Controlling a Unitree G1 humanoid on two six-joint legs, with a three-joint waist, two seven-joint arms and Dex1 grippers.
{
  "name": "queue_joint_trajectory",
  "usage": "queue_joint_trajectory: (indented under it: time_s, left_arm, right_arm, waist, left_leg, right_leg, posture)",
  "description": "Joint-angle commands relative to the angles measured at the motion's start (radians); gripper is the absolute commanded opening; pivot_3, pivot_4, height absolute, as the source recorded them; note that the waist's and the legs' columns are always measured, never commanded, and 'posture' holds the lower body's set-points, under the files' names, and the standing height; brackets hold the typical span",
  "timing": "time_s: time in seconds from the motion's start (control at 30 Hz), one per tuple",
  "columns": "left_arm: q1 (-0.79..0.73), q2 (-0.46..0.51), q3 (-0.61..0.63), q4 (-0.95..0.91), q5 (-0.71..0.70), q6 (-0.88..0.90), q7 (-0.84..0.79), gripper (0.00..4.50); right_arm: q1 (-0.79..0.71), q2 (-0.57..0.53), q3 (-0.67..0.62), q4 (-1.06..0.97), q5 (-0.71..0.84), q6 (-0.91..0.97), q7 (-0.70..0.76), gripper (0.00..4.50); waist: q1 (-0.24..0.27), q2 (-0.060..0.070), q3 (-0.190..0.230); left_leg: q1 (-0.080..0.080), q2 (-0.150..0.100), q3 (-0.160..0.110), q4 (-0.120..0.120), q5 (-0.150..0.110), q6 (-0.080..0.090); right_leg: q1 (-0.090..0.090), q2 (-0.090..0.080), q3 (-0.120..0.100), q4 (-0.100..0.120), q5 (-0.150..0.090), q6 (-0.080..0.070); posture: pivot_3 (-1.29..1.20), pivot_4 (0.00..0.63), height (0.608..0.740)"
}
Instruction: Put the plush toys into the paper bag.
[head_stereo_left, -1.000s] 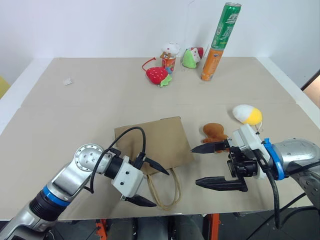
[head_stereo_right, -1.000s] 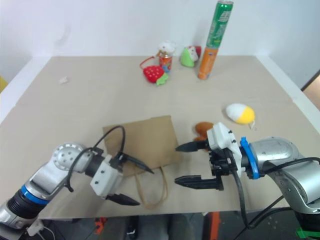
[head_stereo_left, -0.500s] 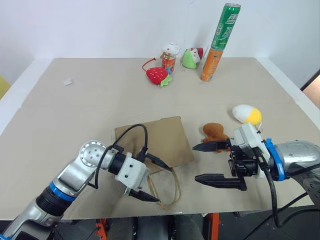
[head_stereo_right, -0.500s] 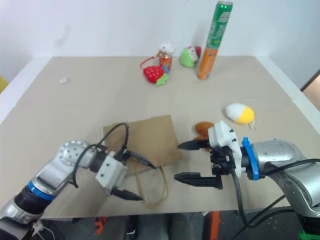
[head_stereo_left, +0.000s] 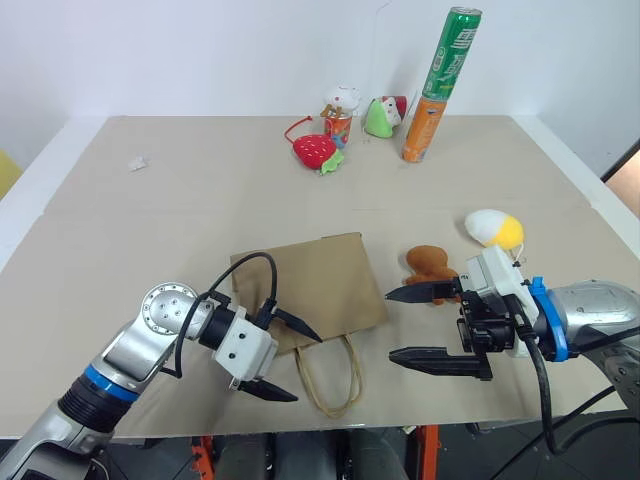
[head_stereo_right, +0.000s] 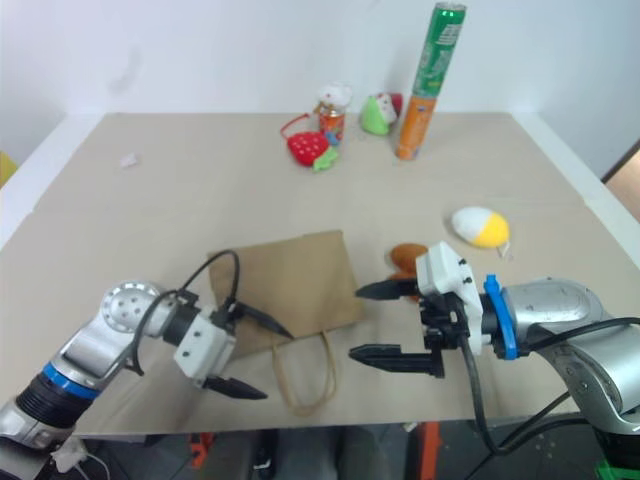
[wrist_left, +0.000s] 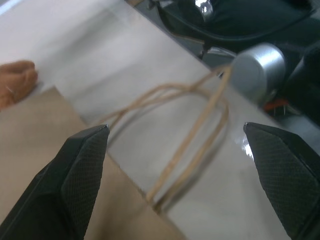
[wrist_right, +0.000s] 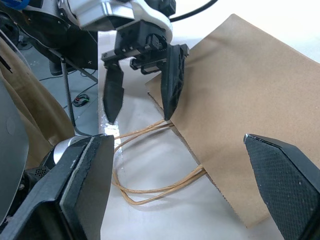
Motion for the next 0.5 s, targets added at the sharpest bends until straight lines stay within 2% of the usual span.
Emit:
queue_joint_trajectory:
  time_s: [0.03,0.5]
  left_arm:
    - [-0.027,-0.025,-0.019,0.028,0.018,-0.099,-0.012,4.44]
    - [-0.055,-0.119,-0.072,0.045,0.056,-0.07,0.035,4.44]
  right_arm:
    - [-0.015,0.002,-0.004,-0.006,-0.004,-0.015,0.004,4.5]
    - [0.005,0.009,-0.016,-0.029,0.001,-0.005,-0.021,4.5]
  waist:
    - [0.0,0.0,0.0]
    - [0.0,0.0,0.0]
  left_leg:
    - [0.0,0.0,0.0,0.0,0.0,0.0]
    - [0.0,0.0,0.001,0.002,0.001,0.001]
  right_leg:
    - [0.0,-0.001,0.0,0.0,0.0,0.0]
    - [0.001,0.003,0.001,0.0,0.001,0.002]
  posture:
    - [0.0,0.15,0.74]
    - [0.0,0.15,0.74]
